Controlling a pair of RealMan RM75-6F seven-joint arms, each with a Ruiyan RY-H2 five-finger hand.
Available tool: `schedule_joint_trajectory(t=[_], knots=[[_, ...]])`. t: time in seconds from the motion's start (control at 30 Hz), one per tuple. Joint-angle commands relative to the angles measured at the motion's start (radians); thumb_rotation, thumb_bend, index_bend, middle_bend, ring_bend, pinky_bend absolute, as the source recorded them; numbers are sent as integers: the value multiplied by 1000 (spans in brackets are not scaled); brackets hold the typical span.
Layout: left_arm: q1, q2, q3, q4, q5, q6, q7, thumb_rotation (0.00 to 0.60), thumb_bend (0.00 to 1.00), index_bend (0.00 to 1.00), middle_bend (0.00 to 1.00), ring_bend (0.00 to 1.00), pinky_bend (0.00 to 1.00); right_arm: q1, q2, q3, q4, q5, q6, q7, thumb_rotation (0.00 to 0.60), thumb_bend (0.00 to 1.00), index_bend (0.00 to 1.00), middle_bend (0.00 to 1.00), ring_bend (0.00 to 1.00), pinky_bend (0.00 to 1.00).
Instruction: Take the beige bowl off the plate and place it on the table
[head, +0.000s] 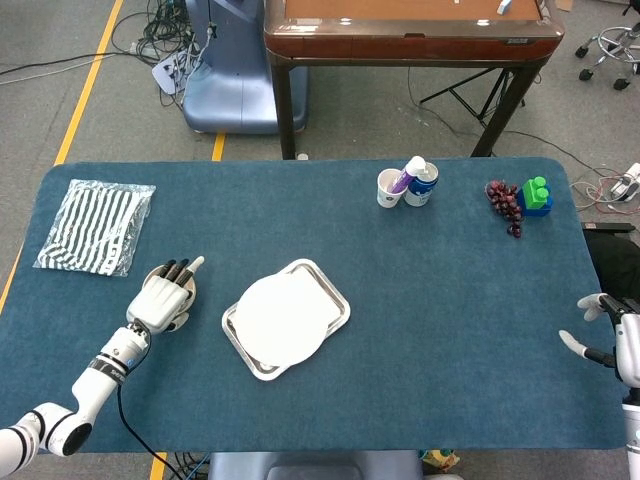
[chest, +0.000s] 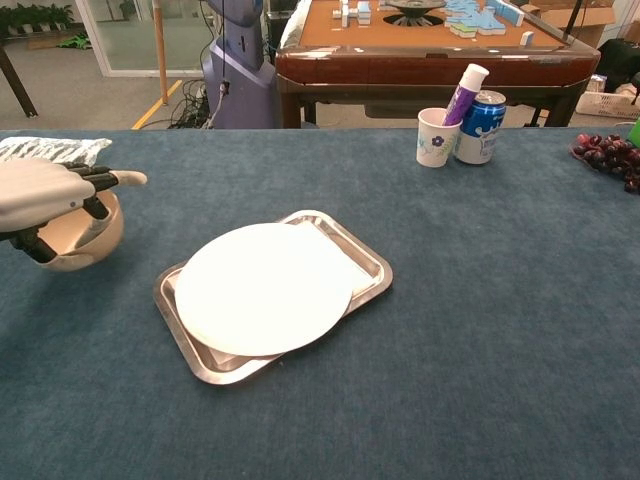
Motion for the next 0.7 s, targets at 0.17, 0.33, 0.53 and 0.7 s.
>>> schedule_joint_trajectory(t=[0.17, 0.33, 0.53, 0.7], knots=[[-2, 22, -12, -47, -87, -56, 77, 600, 318, 495, 0, 0, 90, -1, 2, 0, 1, 1, -1, 8, 600, 0, 472, 562, 427, 442], [2, 47, -17, -78, -109, -59, 77, 600, 308, 240, 0, 0, 91, -1, 3, 1, 3, 2, -2, 10, 600, 0, 471, 562, 427, 442], [25, 104, -22, -155, -126, -16, 92, 600, 308, 147, 0, 0, 90, 1, 2, 0, 3, 2, -5, 8, 600, 0, 471, 562, 427, 442], [60, 193, -30, -276, -166, 29, 91, 600, 308, 146, 14, 0, 95, 0, 1, 1, 4, 2, -2, 10, 600, 0, 471, 562, 427, 442]])
